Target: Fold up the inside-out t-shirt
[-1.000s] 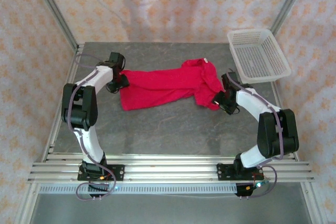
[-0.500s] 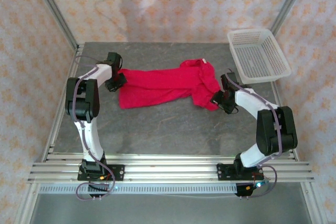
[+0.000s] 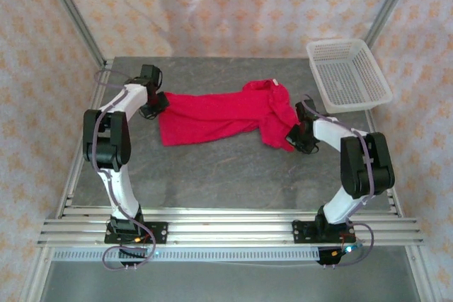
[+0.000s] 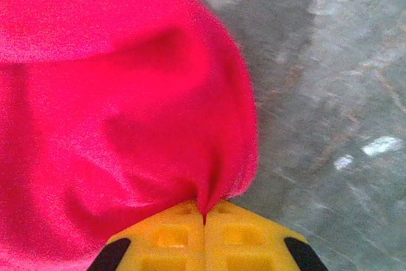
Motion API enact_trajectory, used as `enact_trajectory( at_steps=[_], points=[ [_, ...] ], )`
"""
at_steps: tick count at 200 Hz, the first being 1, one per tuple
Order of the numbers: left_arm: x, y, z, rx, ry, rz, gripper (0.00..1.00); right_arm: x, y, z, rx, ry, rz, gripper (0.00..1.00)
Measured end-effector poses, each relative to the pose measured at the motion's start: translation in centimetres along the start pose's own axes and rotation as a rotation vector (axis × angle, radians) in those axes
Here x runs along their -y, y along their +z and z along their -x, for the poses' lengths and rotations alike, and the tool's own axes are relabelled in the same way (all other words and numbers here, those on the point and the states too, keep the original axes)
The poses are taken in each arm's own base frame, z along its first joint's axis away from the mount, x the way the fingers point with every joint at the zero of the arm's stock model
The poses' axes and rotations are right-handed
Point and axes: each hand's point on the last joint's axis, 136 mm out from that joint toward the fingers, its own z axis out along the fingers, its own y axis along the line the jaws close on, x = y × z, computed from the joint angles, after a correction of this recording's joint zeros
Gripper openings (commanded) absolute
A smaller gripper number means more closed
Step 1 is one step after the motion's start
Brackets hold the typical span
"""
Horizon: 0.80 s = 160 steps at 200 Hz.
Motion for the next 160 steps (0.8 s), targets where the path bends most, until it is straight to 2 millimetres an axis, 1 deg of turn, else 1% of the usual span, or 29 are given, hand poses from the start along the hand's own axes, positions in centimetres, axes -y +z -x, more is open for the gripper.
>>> enact_trajectory(
  at_steps=[13,22,30,41,56,59,62,66,70,71,75,79,81,84,88,91,94,98,103,106,110,113,129,133,136,139,144,145,160],
  points=[
    [0.1,-1.5,0.5,0.017,0.000,-0.002,0.00,-1.2,-0.8,0.7,0.014,-0.015,0.025,0.00],
    [0.3,-2.7,1.1,0.036,-0.001,-0.006,0.00,-2.3,-1.8,1.4,0.036,-0.025,0.048,0.00],
    [0.4,-4.2,1.7,0.061,-0.003,-0.013,0.00,-3.4,-3.3,2.3,0.065,-0.034,0.073,0.00],
    [0.7,-6.2,2.6,0.096,-0.005,-0.024,0.00,-4.9,-6.2,3.7,0.123,-0.046,0.114,0.00],
    [1.1,-9.7,4.0,0.162,-0.012,-0.052,0.00,-7.1,-11.8,5.9,0.235,-0.064,0.194,0.00],
    [1.2,-10.6,4.3,0.177,-0.014,-0.059,0.00,-7.6,-13.4,6.4,0.268,-0.067,0.217,0.00],
    [1.2,-11.3,4.6,0.190,-0.015,-0.064,0.00,-7.8,-14.3,6.7,0.287,-0.067,0.230,0.00],
    [1.3,-12.6,5.1,0.216,-0.019,-0.074,0.00,-8.4,-16.4,7.2,0.325,-0.072,0.261,0.00],
    [1.3,-13.5,5.4,0.236,-0.021,-0.081,0.00,-8.8,-17.9,7.5,0.353,-0.074,0.283,0.00],
    [1.4,-13.8,5.5,0.241,-0.022,-0.084,0.00,-8.9,-18.7,7.7,0.368,-0.074,0.294,0.00],
    [1.4,-14.8,5.8,0.260,-0.026,-0.093,0.00,-9.2,-20.2,8.0,0.397,-0.073,0.315,0.00],
    [1.4,-16.2,6.2,0.284,-0.029,-0.105,0.00,-9.5,-22.3,8.3,0.433,-0.074,0.342,0.00],
    [1.4,-16.5,6.3,0.291,-0.031,-0.108,0.00,-9.5,-22.9,8.4,0.445,-0.074,0.351,0.00],
    [1.4,-17.4,6.5,0.307,-0.033,-0.116,0.00,-9.7,-24.5,8.6,0.473,-0.074,0.374,0.00],
    [1.4,-18.6,6.8,0.329,-0.038,-0.127,0.00,-9.8,-25.9,8.8,0.498,-0.073,0.390,0.00],
    [1.4,-19.5,7.0,0.346,-0.040,-0.135,0.00,-9.9,-27.5,8.8,0.523,-0.072,0.412,0.00],
    [1.3,-20.3,7.2,0.360,-0.043,-0.142,0.00,-9.9,-28.6,8.9,0.542,-0.069,0.425,0.00],
    [1.2,-21.6,7.4,0.383,-0.048,-0.153,0.00,-9.9,-30.3,9.0,0.571,-0.067,0.449,0.00],
    [1.1,-22.7,7.7,0.405,-0.052,-0.163,0.00,-9.9,-32.0,9.1,0.599,-0.065,0.471,0.00],
    [1.1,-23.7,7.8,0.422,-0.054,-0.171,0.00,-9.8,-33.3,9.0,0.621,-0.063,0.489,0.00],
    [1.0,-24.8,8.0,0.444,-0.059,-0.179,0.00,-9.8,-34.5,9.0,0.641,-0.061,0.503,0.00],
    [0.9,-25.8,8.1,0.463,-0.063,-0.187,0.00,-9.7,-35.9,8.9,0.664,-0.060,0.521,0.00],
    [0.5,-30.4,8.3,0.550,-0.075,-0.232,0.00,-9.2,-40.8,8.3,0.746,-0.056,0.584,0.00],
    [0.4,-31.8,8.2,0.577,-0.077,-0.249,0.00,-8.9,-42.1,8.0,0.768,-0.056,0.601,0.00],
    [0.4,-32.4,8.2,0.588,-0.078,-0.256,0.00,-8.8,-42.9,7.8,0.780,-0.056,0.613,0.00],
    [0.2,-33.6,8.0,0.610,-0.080,-0.271,0.00,-8.6,-43.7,7.6,0.796,-0.054,0.624,0.00],
    [0.1,-34.8,7.8,0.632,-0.082,-0.286,0.00,-8.3,-45.0,7.3,0.818,-0.052,0.640,0.00],
    [0.0,-35.3,7.7,0.641,-0.083,-0.293,0.00,-8.2,-45.4,7.2,0.825,-0.052,0.645,0.00],
    [-0.7,-39.4,6.3,0.714,-0.086,-0.353,0.00,-6.9,-49.1,6.0,0.892,-0.045,0.689,0.00]
  ],
)
